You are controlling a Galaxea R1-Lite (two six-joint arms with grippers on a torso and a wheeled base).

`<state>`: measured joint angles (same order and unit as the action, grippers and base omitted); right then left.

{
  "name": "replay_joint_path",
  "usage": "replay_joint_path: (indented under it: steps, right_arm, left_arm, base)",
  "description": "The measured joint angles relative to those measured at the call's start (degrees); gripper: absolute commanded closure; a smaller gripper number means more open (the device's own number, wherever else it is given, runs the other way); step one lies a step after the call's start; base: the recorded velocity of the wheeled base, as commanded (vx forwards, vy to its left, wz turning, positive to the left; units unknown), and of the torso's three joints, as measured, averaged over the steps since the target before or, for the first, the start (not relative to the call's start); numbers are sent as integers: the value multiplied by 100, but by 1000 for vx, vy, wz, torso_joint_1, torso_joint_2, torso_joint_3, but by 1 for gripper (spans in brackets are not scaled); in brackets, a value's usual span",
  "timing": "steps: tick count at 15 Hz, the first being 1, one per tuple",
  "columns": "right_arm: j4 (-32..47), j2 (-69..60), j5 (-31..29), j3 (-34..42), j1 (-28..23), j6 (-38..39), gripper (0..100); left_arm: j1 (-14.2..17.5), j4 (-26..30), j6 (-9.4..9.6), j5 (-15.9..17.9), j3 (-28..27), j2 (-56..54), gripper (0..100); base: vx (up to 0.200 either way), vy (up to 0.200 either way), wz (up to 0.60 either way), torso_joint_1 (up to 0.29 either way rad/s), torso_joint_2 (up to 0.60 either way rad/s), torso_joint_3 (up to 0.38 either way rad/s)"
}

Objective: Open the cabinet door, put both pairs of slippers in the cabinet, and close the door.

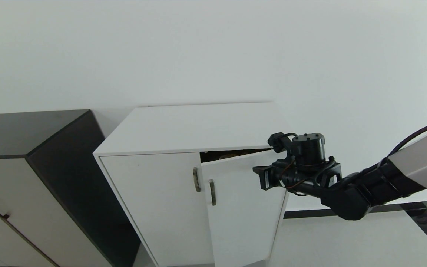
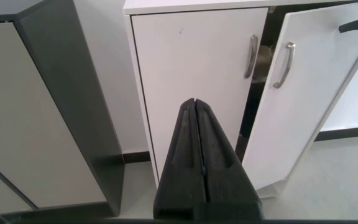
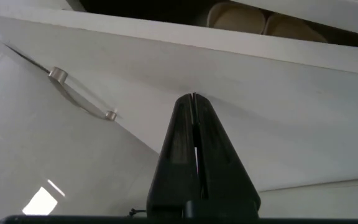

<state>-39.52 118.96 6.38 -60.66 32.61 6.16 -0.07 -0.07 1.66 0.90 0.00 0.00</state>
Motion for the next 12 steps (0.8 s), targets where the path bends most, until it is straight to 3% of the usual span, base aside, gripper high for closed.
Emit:
replay_joint_path:
  steps: [12]
  right_arm:
    - [4, 177, -4, -310, -207, -2, 100]
  left_arm:
    - [0, 0, 0, 7, 0, 0, 100]
  base:
    - [0, 0, 0, 0, 0, 0]
